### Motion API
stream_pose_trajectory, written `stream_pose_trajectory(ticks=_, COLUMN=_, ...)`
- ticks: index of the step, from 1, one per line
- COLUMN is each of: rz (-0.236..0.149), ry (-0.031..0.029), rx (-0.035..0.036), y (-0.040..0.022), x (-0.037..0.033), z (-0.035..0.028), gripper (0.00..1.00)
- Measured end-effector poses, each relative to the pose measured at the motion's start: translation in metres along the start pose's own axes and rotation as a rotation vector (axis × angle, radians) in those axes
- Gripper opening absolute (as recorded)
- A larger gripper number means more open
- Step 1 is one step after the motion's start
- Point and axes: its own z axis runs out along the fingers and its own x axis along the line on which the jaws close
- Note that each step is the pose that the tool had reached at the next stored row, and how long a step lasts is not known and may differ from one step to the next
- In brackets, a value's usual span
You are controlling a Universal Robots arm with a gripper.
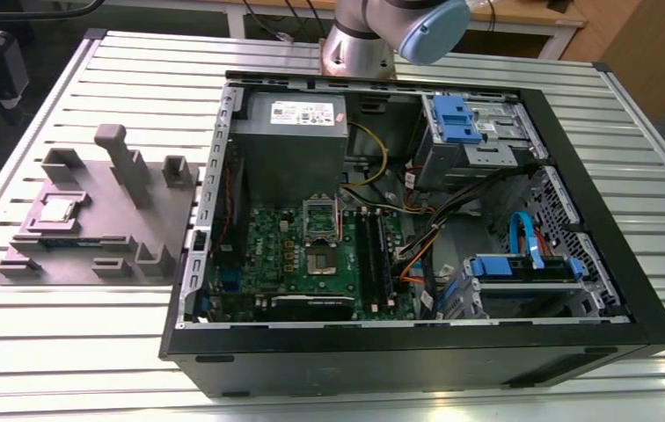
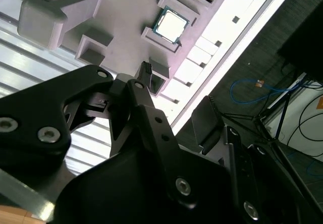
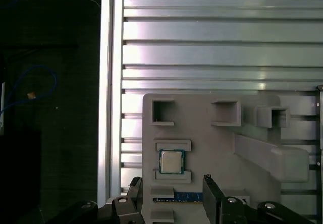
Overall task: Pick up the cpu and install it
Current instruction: 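Pick up the cpu and move it towards the insertion slot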
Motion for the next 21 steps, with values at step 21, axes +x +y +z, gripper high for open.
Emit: stream_pose_trajectory(ticks=21, rz=-0.068, ry=0.0021, rx=0.0005, y=-0.0006, x=-0.0001, z=0.0103, gripper=0.59)
